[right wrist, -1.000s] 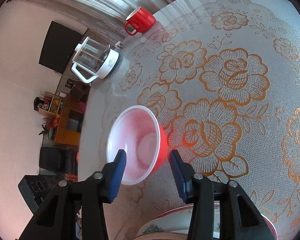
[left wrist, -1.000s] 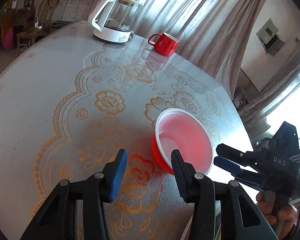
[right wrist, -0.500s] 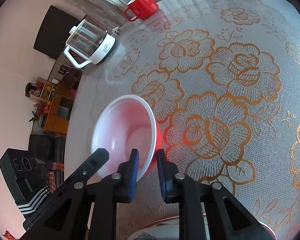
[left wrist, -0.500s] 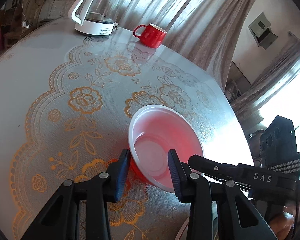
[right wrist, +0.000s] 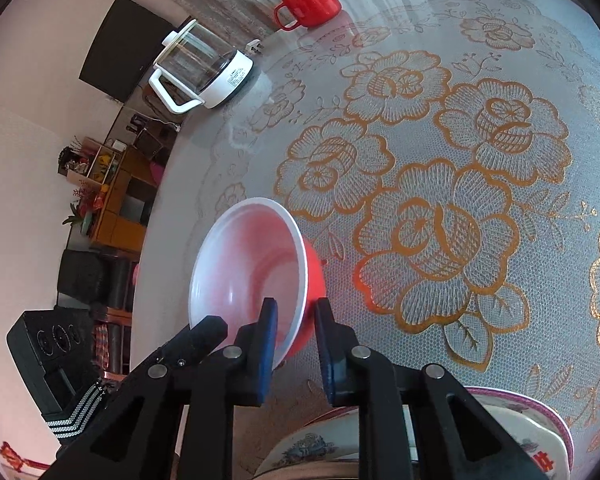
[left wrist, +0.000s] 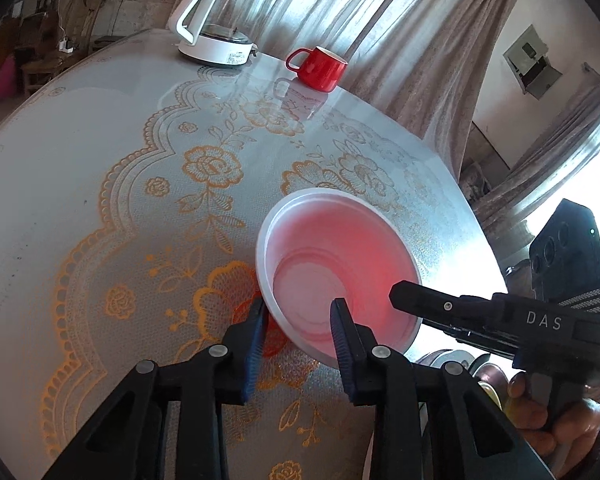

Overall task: Organize plates and bowls
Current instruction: 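Move the left gripper to the red bowl and grasp its rim, then lift the red bowl with the left gripper toward the bowl stack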

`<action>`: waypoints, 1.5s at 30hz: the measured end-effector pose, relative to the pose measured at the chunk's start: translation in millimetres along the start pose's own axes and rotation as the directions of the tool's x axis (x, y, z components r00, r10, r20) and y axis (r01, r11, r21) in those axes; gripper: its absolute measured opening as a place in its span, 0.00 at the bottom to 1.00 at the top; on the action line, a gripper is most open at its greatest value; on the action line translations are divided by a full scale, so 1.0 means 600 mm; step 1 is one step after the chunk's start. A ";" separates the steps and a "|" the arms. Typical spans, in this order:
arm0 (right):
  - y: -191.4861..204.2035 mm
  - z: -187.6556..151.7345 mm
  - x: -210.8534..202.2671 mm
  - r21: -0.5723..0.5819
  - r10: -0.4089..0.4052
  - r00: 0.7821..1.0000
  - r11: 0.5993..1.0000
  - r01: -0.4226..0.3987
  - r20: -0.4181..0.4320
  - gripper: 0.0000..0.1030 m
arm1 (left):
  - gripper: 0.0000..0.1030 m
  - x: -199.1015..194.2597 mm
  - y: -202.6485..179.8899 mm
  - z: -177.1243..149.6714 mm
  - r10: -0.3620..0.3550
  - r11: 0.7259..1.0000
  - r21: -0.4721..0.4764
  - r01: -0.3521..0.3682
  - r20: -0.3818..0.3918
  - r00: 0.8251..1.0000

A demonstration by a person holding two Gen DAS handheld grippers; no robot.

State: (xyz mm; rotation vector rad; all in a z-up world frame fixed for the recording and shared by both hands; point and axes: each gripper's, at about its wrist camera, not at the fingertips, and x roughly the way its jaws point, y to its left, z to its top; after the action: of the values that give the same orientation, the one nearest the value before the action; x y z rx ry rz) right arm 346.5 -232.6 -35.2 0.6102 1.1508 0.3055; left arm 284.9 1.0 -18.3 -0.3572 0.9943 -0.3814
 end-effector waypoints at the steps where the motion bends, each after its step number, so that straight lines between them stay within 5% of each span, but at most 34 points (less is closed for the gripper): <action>1: 0.005 -0.001 0.001 -0.007 0.001 1.000 1.000 -0.001 0.000 0.18 | 0.28 -0.003 0.001 -0.005 0.008 1.000 0.001 -0.008 0.004 1.000; 24: 0.128 -0.067 0.038 -0.266 -0.094 0.992 0.962 0.068 -0.087 0.20 | 0.27 -0.132 0.054 -0.111 0.006 0.996 -0.091 -0.001 0.058 0.998; 39: 0.198 -0.203 0.056 -0.473 -0.145 0.977 0.879 0.055 -0.157 0.21 | 0.25 -0.183 0.073 -0.188 -0.035 0.991 -0.129 0.040 0.040 0.999; 45: 0.201 -0.220 0.065 -0.458 -0.131 0.975 0.888 0.035 -0.179 0.27 | 0.28 -0.192 0.091 -0.198 -0.036 0.985 -0.164 0.046 0.064 0.997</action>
State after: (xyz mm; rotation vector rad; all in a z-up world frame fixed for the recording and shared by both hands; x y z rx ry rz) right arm 250.1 -77.1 -28.9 0.1155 1.2463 0.5547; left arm 134.1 88.7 -17.6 -0.5370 0.9624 -0.3240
